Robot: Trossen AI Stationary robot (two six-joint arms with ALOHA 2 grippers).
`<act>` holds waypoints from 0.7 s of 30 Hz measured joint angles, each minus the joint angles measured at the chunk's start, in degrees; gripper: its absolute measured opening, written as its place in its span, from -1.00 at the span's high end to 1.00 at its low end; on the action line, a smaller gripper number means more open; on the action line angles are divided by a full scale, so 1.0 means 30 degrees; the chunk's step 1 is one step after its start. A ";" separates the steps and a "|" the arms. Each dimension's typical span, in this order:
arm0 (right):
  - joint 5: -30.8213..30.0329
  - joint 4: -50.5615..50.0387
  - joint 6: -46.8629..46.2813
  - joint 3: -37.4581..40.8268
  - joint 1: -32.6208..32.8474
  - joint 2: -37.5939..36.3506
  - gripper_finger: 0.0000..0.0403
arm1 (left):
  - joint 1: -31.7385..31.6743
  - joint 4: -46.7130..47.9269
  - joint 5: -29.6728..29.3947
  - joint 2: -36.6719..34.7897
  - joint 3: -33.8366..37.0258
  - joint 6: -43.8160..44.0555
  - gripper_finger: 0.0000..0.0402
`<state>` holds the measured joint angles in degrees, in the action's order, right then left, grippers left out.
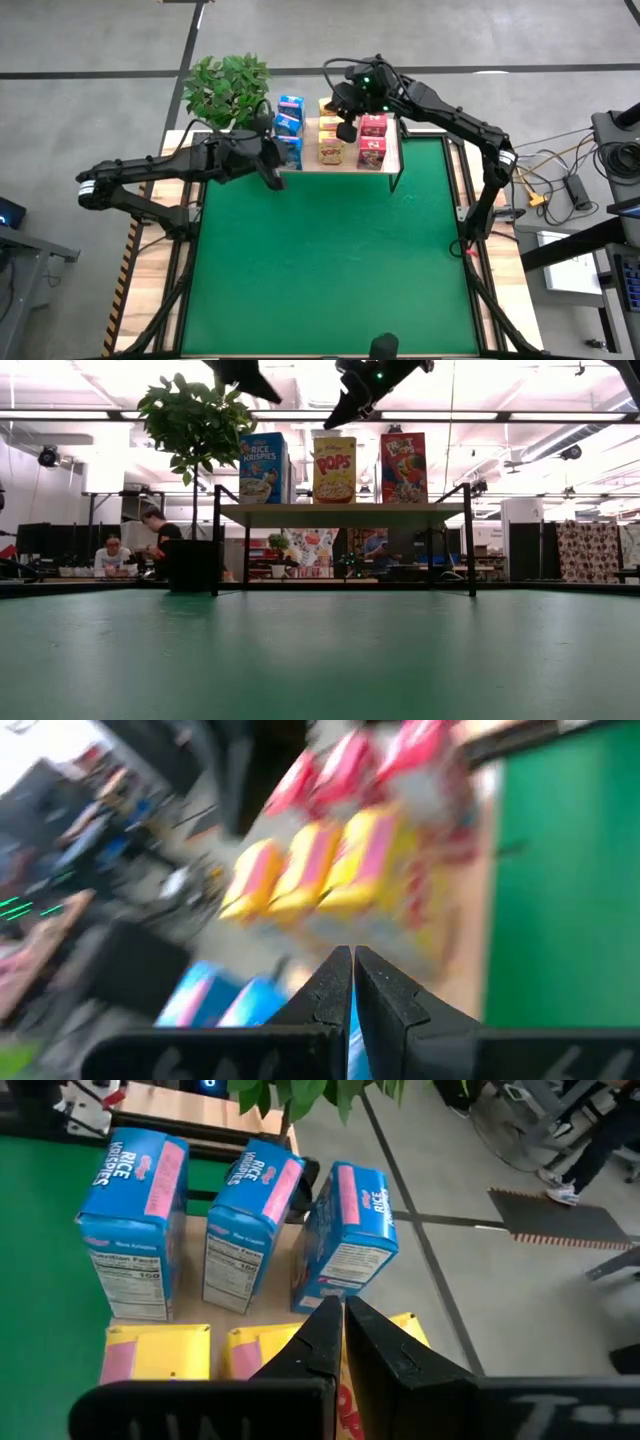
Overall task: Stack cereal on shelf
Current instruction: Put the red cereal box on the shelf
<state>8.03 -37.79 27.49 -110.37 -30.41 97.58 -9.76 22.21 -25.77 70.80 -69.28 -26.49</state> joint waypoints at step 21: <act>0.0051 -0.2028 0.0217 0.0007 0.0138 -0.0743 0.96 | -0.5807 0.5265 -0.0128 -0.0827 -0.0022 -0.2965 1.00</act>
<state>8.19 -43.88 28.14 -110.34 -30.00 95.35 -27.18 38.00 -26.15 68.32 -69.34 -35.38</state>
